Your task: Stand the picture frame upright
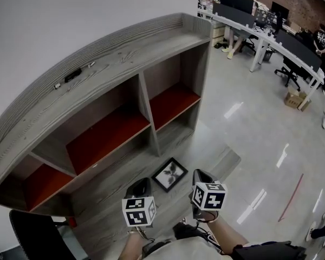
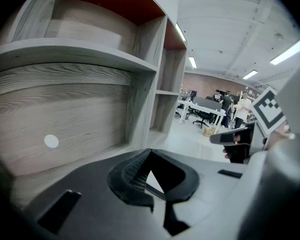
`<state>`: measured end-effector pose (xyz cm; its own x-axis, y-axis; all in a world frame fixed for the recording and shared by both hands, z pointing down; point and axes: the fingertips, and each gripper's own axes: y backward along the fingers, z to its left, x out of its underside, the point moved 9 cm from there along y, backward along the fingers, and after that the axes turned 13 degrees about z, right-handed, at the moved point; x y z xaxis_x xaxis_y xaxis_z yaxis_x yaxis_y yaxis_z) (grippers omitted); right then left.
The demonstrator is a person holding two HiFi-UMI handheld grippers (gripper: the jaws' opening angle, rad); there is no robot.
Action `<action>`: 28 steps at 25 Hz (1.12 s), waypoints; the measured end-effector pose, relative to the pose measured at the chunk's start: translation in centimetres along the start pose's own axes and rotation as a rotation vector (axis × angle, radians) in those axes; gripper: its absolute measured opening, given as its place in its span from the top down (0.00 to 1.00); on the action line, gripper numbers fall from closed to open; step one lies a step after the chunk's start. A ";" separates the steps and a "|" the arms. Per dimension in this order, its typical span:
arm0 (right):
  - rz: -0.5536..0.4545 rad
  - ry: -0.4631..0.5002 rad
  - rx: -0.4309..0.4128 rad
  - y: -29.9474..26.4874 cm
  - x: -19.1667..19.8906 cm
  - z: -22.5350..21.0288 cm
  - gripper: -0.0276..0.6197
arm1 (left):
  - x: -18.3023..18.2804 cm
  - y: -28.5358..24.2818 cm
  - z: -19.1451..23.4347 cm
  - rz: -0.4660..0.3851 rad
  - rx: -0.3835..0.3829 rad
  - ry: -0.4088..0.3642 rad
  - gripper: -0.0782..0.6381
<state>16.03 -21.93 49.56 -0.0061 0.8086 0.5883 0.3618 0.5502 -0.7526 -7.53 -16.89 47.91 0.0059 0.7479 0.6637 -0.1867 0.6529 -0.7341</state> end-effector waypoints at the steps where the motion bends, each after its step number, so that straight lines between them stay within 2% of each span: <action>1: 0.005 0.002 -0.006 -0.3 -0.3 0.0 0.91 | -0.2 -0.2 0.0 0.002 -0.005 0.003 0.87; 9: 0.051 0.007 -0.030 -3.4 -1.1 -0.3 0.91 | -0.9 -1.0 0.8 0.025 -0.043 0.012 0.87; 16: 0.077 -0.028 0.011 -4.0 -0.4 -0.7 0.91 | 0.0 -2.3 1.8 0.075 -0.015 -0.004 0.87; 28: 0.119 0.013 0.052 -4.8 0.6 -0.3 0.91 | 1.1 -3.3 3.3 0.082 0.001 0.015 0.87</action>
<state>14.59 -24.20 53.61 0.0464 0.8663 0.4973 0.3108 0.4606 -0.8314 -10.12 -18.57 51.55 0.0048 0.8008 0.5989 -0.1879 0.5890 -0.7860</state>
